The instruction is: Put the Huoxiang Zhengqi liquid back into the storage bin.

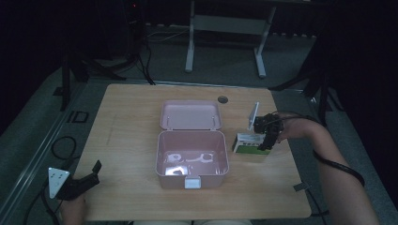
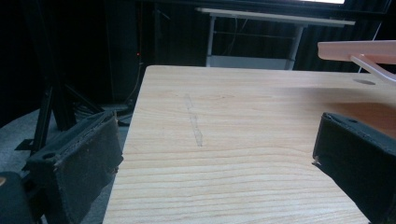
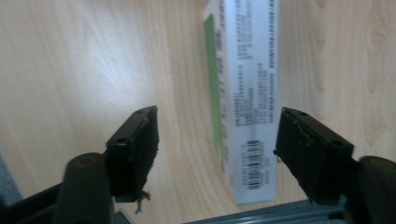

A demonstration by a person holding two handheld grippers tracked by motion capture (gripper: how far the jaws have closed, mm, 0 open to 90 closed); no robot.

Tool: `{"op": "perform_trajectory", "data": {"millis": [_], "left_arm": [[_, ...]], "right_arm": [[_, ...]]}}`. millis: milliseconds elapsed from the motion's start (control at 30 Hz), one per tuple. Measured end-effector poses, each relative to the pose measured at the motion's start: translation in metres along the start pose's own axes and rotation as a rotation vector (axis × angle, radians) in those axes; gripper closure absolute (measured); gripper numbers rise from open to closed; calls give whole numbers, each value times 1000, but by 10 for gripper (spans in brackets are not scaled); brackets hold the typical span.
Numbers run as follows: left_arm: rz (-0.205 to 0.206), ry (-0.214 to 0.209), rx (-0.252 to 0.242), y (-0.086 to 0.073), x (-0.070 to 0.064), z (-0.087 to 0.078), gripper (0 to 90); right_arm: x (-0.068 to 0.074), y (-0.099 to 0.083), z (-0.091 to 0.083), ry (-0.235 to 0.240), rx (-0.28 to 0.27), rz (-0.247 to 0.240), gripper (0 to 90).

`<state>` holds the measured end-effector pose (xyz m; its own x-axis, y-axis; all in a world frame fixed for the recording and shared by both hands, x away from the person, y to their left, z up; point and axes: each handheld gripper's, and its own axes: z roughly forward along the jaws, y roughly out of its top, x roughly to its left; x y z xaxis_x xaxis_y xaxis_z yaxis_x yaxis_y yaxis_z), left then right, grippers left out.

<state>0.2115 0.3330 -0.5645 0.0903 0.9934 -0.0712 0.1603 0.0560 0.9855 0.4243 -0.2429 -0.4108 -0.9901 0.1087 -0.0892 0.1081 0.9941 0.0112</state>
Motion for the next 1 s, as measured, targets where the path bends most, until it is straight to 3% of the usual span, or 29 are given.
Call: {"op": "perform_trajectory", "data": {"millis": [467, 633, 1000], "left_arm": [[4, -2, 2, 0, 0, 0, 10], [5, -1, 1, 0, 0, 0, 10], [11, -3, 3, 0, -1, 0, 10]], "right_arm": [[-23, 7, 26, 19, 43, -9, 404], [-26, 11, 37, 53, 50, -15, 430], [-31, 10, 54, 55, 71, -17, 514]]}}
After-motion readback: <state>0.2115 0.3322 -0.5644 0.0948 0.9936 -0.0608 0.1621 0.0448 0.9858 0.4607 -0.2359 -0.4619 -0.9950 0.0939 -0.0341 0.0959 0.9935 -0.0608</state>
